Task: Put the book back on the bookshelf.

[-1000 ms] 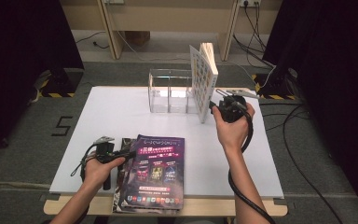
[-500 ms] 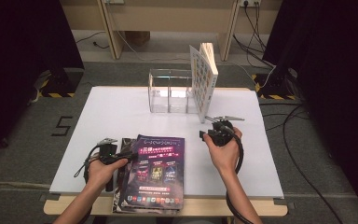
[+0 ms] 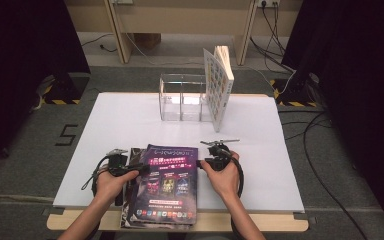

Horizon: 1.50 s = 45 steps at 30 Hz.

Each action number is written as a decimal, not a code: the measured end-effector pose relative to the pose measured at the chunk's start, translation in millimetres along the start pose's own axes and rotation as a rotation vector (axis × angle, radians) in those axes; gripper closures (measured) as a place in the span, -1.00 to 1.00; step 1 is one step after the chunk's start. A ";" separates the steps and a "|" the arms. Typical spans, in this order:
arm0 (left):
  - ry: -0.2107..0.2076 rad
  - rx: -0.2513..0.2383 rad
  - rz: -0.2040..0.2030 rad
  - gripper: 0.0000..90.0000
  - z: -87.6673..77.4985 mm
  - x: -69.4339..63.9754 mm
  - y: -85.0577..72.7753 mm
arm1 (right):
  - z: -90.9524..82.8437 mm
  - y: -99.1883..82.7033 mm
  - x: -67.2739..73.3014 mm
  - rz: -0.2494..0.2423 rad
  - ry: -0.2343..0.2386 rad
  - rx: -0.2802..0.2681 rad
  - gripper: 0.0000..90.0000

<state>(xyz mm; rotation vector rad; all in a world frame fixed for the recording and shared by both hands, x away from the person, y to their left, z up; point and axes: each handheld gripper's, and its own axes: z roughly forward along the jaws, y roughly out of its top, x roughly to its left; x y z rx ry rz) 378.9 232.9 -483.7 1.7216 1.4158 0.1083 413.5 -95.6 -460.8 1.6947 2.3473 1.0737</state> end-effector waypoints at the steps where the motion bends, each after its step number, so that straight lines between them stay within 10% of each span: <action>1: -0.003 0.000 -0.003 0.36 0.1 0.2 0.1 | 2.5 -0.8 2.3 -0.003 0.001 0.007 0.29; 10: -0.023 -0.012 -0.058 0.36 -2.3 -1.2 3.3 | 13.5 -7.2 15.6 -0.010 0.018 0.022 0.25; 19: -0.207 0.002 -0.155 0.47 1.1 -18.4 0.0 | 9.7 -12.4 10.5 0.000 0.007 0.011 0.24; 22: -0.157 0.028 -0.103 0.49 8.7 -22.7 -5.0 | 9.1 -12.0 12.1 0.000 0.000 0.015 0.24; 27: -0.176 0.012 -0.107 0.77 8.9 -22.2 -6.2 | 9.3 -11.6 10.8 0.004 0.007 0.020 0.23; 45: -0.157 -0.004 -0.103 0.79 20.3 -34.6 -5.2 | 13.3 3.7 -13.4 0.067 0.030 0.055 0.13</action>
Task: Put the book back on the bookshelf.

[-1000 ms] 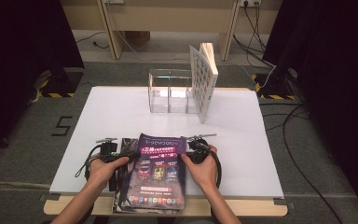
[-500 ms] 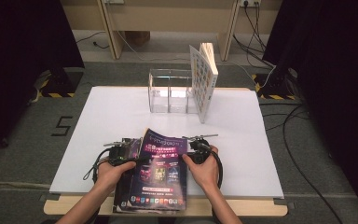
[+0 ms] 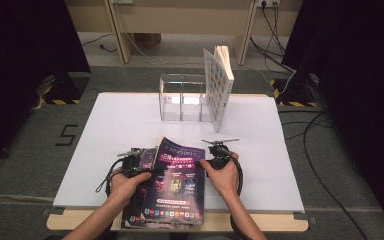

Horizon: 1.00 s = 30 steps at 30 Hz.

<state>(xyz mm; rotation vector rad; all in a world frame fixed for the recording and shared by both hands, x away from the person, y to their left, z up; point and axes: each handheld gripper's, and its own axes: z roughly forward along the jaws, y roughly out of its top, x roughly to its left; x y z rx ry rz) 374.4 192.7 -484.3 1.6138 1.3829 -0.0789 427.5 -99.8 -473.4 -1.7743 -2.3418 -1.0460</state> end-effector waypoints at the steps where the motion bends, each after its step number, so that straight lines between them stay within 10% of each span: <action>1: 0.007 0.002 0.005 0.79 0.3 -0.1 0.0 | 0.6 1.4 -0.2 -0.003 -0.002 -0.001 0.13; 30: 0.011 0.124 0.088 0.68 -14.5 2.9 6.2 | 15.1 25.7 -3.8 0.036 0.043 0.011 0.14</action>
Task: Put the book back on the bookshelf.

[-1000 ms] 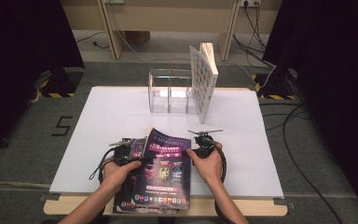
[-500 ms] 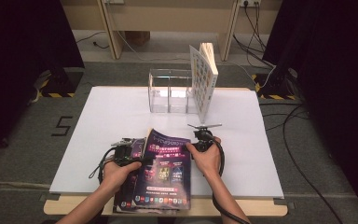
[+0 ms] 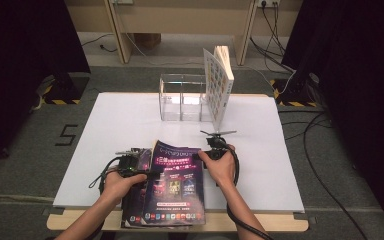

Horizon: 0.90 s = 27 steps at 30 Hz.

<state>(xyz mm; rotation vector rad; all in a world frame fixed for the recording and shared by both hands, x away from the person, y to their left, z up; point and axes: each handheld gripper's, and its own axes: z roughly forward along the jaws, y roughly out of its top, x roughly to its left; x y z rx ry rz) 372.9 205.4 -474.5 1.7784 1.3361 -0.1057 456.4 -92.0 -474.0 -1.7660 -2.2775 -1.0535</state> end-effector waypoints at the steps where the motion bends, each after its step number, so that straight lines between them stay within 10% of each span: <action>1: 0.003 0.004 -0.001 0.68 0.0 0.7 0.0 | 1.2 0.9 -0.4 -0.011 0.001 -0.003 0.13; 8: -0.016 0.012 -0.061 0.69 4.1 6.8 -2.8 | 3.4 6.7 -4.1 0.045 0.025 0.005 0.14; 27: 0.009 0.013 -0.046 0.70 6.6 3.2 -4.6 | -11.9 9.6 -7.2 0.172 0.105 -0.053 0.39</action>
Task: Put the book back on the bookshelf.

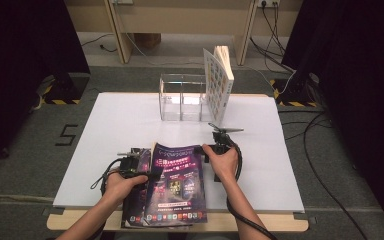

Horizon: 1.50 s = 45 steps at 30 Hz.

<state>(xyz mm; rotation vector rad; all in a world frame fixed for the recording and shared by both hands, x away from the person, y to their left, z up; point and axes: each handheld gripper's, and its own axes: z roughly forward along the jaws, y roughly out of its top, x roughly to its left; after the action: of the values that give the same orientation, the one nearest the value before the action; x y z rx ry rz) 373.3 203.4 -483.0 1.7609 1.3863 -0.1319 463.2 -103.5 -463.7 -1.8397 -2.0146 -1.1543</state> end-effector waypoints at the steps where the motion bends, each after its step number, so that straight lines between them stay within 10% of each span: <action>1: 0.000 -0.001 -0.002 0.69 -0.1 0.5 0.0 | -1.9 -0.3 0.4 0.005 0.015 -0.012 0.41; 4: -0.002 -0.004 -0.011 0.69 0.3 1.2 -0.2 | -5.0 -1.4 3.4 0.038 0.123 0.005 0.46; 10: -0.004 -0.004 -0.005 0.68 -0.4 1.5 -0.2 | -5.6 -1.4 17.0 -0.076 0.031 0.020 0.50; 17: -0.002 -0.001 0.001 0.67 0.9 0.6 0.9 | -13.0 3.4 26.1 -0.147 0.045 0.044 0.67; 27: -0.004 -0.011 0.009 0.64 0.0 0.7 0.5 | -17.9 6.2 35.4 -0.157 0.063 0.065 0.78; 45: -0.023 -0.092 0.028 0.40 -5.8 -4.1 7.0 | -45.4 12.2 43.5 -0.183 0.073 -0.057 0.85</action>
<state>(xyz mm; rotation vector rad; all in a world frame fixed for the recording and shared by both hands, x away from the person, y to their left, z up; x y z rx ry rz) 375.3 204.2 -473.3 1.6970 1.3296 -0.0721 448.5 -99.7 -401.5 -1.6395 -2.1671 -1.3194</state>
